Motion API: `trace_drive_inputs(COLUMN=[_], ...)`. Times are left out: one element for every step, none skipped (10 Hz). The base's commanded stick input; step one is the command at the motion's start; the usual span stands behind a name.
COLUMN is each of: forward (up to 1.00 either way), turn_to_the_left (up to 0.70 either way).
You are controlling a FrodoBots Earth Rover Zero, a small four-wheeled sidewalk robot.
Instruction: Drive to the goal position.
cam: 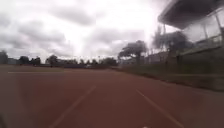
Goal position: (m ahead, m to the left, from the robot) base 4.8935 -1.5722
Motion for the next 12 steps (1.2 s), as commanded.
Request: trace_drive_inputs(forward=[0.7, 0.7, 0.7, 0.7, 0.7, 0.7, 0.7, 0.7, 0.7, 0.7, 0.7, 0.7], turn_to_the_left=[0.0, 0.0, 0.0, 0.0, 0.0, 0.0, 0.0, 0.0, 0.0, 0.0, 0.0, 0.0])
